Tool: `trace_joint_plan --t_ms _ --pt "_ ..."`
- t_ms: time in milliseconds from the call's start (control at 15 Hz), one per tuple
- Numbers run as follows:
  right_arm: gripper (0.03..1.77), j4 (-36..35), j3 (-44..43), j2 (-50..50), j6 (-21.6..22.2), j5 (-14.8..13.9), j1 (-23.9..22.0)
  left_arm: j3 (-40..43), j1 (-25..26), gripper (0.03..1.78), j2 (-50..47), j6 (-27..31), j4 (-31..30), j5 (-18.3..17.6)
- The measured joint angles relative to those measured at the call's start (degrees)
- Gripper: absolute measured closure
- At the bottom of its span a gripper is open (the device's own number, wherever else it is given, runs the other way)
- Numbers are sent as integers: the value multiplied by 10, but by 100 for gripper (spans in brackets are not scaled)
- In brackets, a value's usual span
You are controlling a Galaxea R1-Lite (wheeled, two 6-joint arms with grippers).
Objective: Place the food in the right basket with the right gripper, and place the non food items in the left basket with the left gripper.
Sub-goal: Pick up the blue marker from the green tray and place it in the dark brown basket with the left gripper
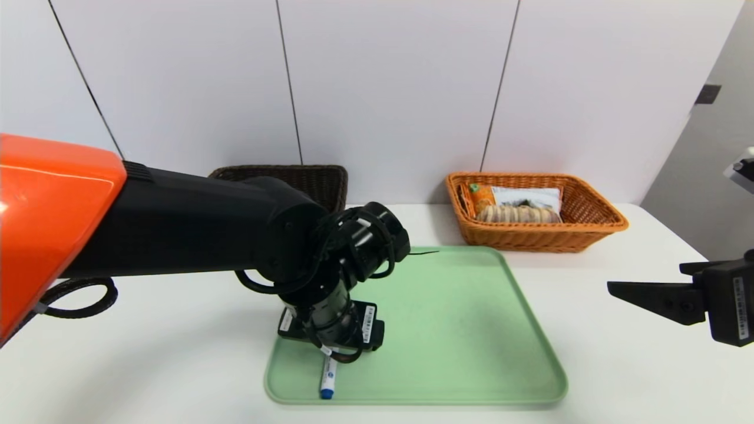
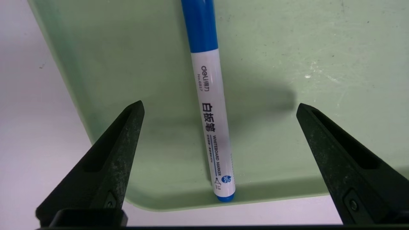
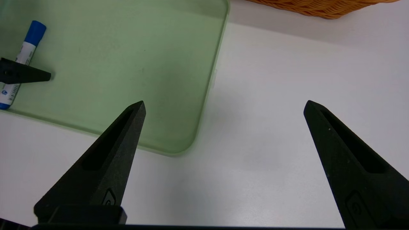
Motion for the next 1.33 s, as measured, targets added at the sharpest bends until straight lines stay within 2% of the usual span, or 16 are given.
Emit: trace_joint_plan --t_ms 333,400,667,867,1000,1333 --pt "9 0 0 2 0 0 0 -3 5 12 10 -1 0 -12" --pt "9 0 0 2 -2 0 0 -3 7 21 11 -2 -1 -13" --pt "9 -1 0 4 -3 0 -1 -7 14 80 20 -4 -5 -12" --pt "9 0 0 5 -3 1 -1 -6 15 106 23 -5 -4 -12" --pt "9 0 0 5 -4 1 0 -6 15 164 24 -5 -4 -13" --pt "9 0 4 5 -3 1 0 -8 15 164 11 -4 0 -14"
